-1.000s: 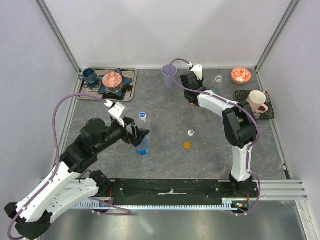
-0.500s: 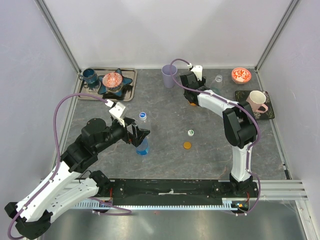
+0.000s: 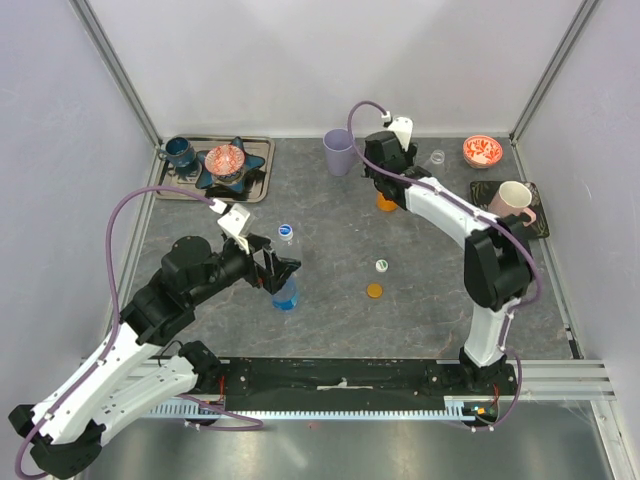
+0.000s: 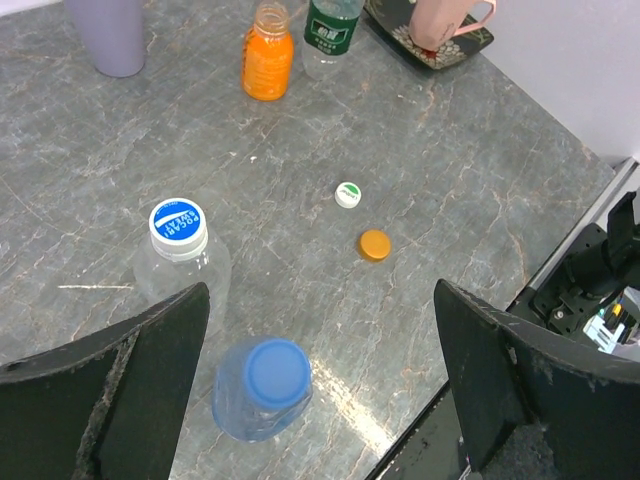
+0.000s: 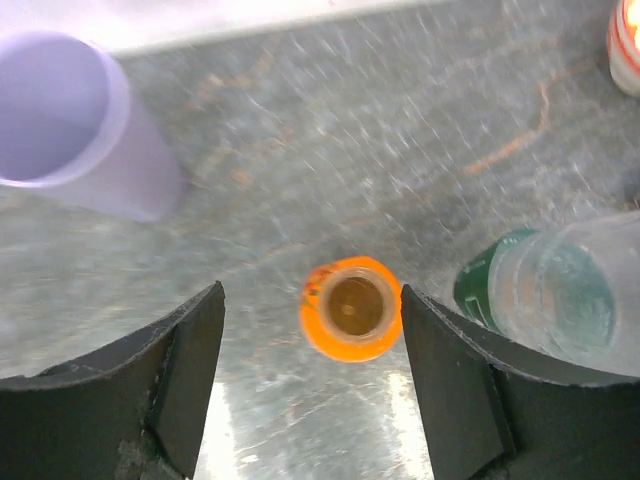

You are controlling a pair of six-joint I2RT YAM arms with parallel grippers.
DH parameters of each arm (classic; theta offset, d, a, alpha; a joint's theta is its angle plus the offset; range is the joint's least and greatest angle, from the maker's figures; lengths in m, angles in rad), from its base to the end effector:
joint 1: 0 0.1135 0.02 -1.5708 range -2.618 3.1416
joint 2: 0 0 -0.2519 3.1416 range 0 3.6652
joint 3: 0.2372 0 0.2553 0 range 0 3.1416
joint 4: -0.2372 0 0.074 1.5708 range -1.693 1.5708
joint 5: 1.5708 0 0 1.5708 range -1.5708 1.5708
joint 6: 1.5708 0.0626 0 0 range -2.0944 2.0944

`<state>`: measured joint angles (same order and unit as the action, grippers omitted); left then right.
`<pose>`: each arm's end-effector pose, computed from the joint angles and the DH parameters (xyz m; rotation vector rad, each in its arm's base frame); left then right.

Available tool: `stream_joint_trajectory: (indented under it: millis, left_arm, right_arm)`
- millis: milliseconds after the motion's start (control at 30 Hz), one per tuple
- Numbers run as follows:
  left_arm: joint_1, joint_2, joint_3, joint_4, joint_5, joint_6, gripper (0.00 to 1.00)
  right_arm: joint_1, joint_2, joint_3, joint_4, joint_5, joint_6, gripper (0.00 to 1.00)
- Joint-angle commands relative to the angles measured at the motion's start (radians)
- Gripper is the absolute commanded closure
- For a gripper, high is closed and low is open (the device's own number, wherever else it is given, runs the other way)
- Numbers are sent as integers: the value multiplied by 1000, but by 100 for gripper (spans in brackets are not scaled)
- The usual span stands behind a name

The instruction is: Unscrew the bottle caps

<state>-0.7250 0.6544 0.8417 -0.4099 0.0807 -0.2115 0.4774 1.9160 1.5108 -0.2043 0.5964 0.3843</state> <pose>0.1357 -0.1270 0.3419 0.5286 1.7778 -0.7352 0.4248 0.1802 0.2358 0.2317 2.0535 -0.1255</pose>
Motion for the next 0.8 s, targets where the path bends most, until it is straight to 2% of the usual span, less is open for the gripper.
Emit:
stream_joint_trajectory:
  millis: [0, 67, 100, 200, 333, 433, 600, 767]
  left_arm:
    - [1, -12, 53, 46, -25, -45, 1]
    - [1, -28, 51, 54, -73, -51, 1]
    - [1, -35, 48, 56, -103, -54, 0]
    - [1, -73, 34, 49, -249, -75, 0]
    - [1, -143, 7, 0, -589, -159, 1]
    - [1, -228, -21, -6, -706, -177, 1]
    - [1, -312, -44, 2, -731, -169, 1]
    - [1, -305, -32, -35, -705, -172, 1]
  right_arm:
    - [75, -194, 92, 48, -75, 30, 22]
    - [130, -230, 94, 45, -119, 15, 22]
    - [147, -259, 88, 48, -209, 8, 22]
    - [222, -288, 49, 22, -355, -12, 23]
    - [331, -313, 5, -23, -426, -19, 23]
    - [383, -337, -26, -26, -432, -21, 22]
    - [434, -302, 28, -73, -448, -30, 21]
    - [492, -247, 61, -96, -423, -48, 20]
